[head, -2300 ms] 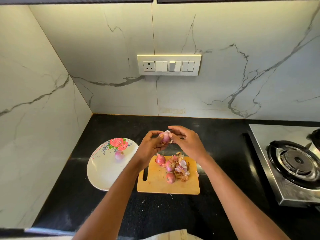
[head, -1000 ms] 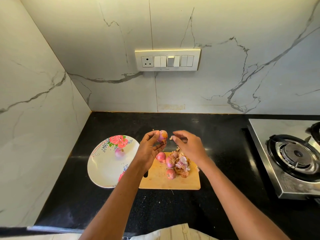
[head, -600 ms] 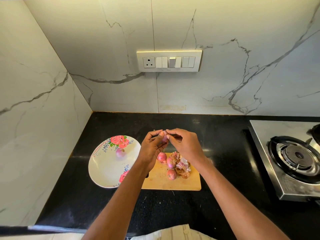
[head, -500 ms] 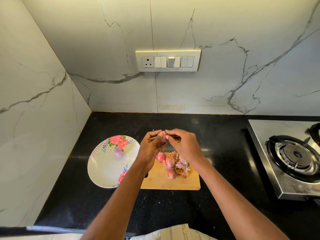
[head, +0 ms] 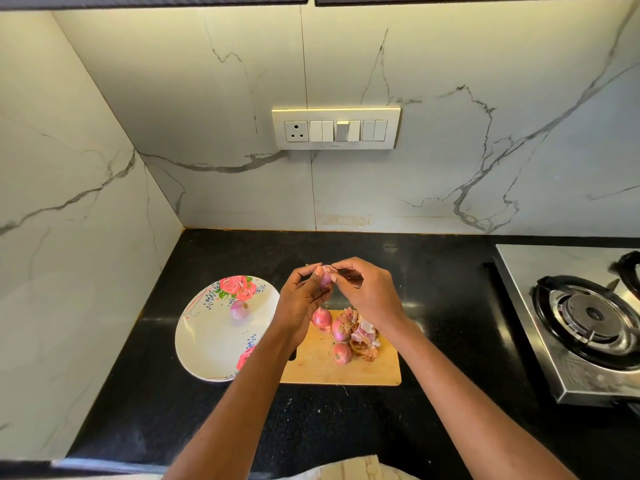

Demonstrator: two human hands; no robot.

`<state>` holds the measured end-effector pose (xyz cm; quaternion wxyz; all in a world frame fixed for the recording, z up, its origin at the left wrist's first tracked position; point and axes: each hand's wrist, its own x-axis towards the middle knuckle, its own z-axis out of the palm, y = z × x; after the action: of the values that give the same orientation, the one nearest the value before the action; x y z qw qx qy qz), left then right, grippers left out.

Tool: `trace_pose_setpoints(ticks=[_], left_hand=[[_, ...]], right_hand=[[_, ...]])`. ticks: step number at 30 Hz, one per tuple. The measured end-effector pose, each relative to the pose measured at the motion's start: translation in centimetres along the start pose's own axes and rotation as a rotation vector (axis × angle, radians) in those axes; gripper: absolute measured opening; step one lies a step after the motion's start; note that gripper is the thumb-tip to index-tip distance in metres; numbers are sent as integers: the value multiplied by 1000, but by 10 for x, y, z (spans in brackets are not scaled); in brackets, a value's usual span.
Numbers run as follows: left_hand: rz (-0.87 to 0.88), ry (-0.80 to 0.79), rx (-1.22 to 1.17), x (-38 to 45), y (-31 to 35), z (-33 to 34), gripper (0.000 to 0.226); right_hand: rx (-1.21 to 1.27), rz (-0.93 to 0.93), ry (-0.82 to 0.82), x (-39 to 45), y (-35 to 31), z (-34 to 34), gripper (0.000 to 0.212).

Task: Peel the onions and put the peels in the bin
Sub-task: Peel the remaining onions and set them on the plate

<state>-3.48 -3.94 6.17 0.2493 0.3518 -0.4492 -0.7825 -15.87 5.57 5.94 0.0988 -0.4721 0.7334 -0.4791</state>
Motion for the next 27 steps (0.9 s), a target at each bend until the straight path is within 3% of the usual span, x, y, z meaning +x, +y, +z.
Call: trace_pose_setpoints(ticks=[3,14,17,24,27], left_hand=[[-7,-11,-2,3,0,-1,26],[6,-80,96,0,1,0,33],[-1,-107,128,-2,-1,-2,26],[-73,-156,102,-4,-2,-10,25],[-94,-171,93,-5,-2,-16,27]], right_hand=[[-2,15,4,1,1,-1,24],[-91,-19,87,3,5,-2,12],[-90,-4,104,5,9,-6,12],[-50,161,143,11,18,-13,9],[-108,302,16,6,33,-19,9]])
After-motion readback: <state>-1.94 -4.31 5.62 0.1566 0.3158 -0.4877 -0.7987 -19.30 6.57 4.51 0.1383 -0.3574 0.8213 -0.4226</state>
